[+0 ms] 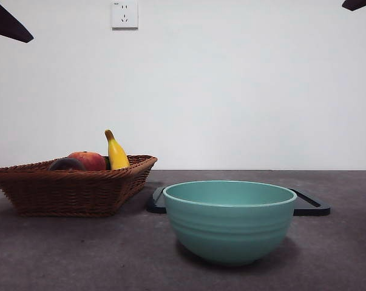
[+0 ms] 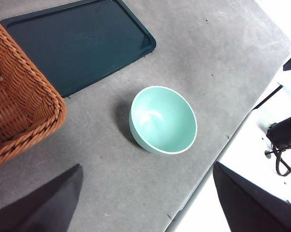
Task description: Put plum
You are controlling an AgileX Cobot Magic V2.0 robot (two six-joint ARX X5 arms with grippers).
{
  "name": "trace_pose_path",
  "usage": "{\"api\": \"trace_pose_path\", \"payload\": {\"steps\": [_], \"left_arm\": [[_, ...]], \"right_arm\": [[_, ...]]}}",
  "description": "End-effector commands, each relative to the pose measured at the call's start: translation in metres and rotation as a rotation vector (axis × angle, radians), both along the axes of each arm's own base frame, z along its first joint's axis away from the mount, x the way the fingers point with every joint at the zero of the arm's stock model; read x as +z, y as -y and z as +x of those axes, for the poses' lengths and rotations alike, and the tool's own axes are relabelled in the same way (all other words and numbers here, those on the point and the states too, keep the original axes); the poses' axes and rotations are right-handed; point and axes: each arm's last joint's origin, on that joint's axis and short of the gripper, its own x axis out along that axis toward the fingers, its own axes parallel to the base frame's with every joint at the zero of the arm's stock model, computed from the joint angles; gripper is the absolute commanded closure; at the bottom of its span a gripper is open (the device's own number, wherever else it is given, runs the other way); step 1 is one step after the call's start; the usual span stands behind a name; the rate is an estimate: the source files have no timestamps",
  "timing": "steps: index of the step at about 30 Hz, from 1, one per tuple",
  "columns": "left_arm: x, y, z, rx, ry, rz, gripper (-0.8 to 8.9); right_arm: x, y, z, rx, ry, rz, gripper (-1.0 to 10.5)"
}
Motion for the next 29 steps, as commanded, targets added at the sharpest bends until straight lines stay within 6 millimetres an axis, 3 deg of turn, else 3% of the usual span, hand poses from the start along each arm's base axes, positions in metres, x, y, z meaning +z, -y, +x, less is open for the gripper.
{"api": "trace_pose_path", "payload": {"steps": [1,4,8,29], "left_arm": [[0.0051,0.0011,0.0014,-0.012,0.026,-0.003,4.11],[0.0051,0.0011,0.0014,-0.012,0.026,-0.003,5.77],[0.0051,0.0011,0.0014,-0.012,0.026,-0.003,8.1],[0.0052,0.0012,0.0016,-0.012,0.028,-0.003,8.07]], "right_arm": [[0.0061,-0.0012,0.0003,0.009,0.021,0.011,7.4],[0.0061,-0.0012,0.0003,0.009,0.021,0.011,7.5],[0.0061,-0.0012,0.0003,0.016,0.029,0.007,9.4],[0.0062,-0.0012,0.0003,0.021,0.035,0.006,9.4]]}}
